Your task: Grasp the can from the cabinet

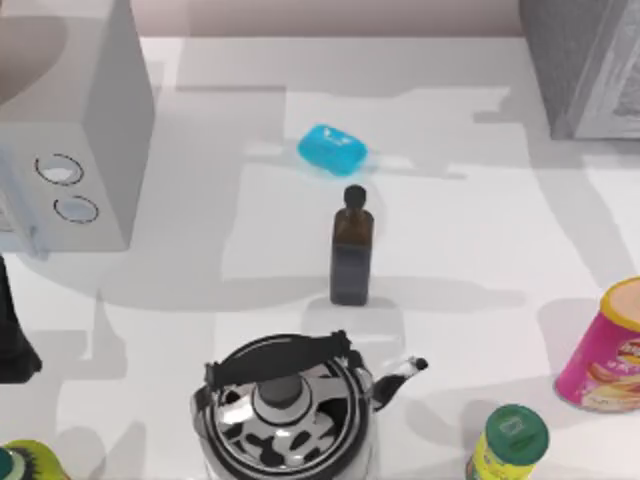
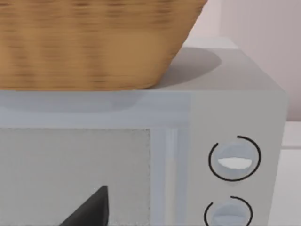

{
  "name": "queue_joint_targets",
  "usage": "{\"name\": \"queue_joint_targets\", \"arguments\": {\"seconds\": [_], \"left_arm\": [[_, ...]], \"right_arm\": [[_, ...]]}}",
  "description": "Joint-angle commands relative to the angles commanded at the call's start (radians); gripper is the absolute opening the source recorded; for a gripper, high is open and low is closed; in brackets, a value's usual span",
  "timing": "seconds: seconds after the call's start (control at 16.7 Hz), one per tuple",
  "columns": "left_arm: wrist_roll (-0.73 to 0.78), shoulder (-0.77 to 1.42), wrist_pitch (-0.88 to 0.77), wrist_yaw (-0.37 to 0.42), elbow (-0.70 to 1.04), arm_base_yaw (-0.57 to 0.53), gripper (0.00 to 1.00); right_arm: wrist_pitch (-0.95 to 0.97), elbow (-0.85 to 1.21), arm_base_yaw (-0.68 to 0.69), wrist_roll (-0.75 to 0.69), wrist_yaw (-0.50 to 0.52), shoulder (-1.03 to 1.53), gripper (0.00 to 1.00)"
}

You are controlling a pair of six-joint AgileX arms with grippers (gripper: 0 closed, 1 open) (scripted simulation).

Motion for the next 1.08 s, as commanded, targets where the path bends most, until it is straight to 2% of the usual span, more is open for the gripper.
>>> {"name": "queue_joint_targets", "arguments": {"seconds": [0.3, 0.66, 0.84, 1.08], "left_arm": [[0.0, 0.0, 0.0, 0.0, 0.0, 0.0, 1.0], [0.0, 0.0, 0.0, 0.0, 0.0, 0.0, 1.0], [0.0, 0.0, 0.0, 0.0, 0.0, 0.0, 1.0], [0.0, 0.0, 0.0, 0.0, 0.0, 0.0, 1.0]], "right_arm": [[-0.185, -0.009, 0.079, -0.001, 0.083, -0.191, 0.0], [-0.187, -0.019, 0.077, 0.0, 0.084, -0.2, 0.0], [-0.162, -0.113, 0.062, -0.002, 0.068, -0.251, 0.0], [-0.083, -0.368, 0.024, -0.004, 0.023, -0.401, 0.0]]}}
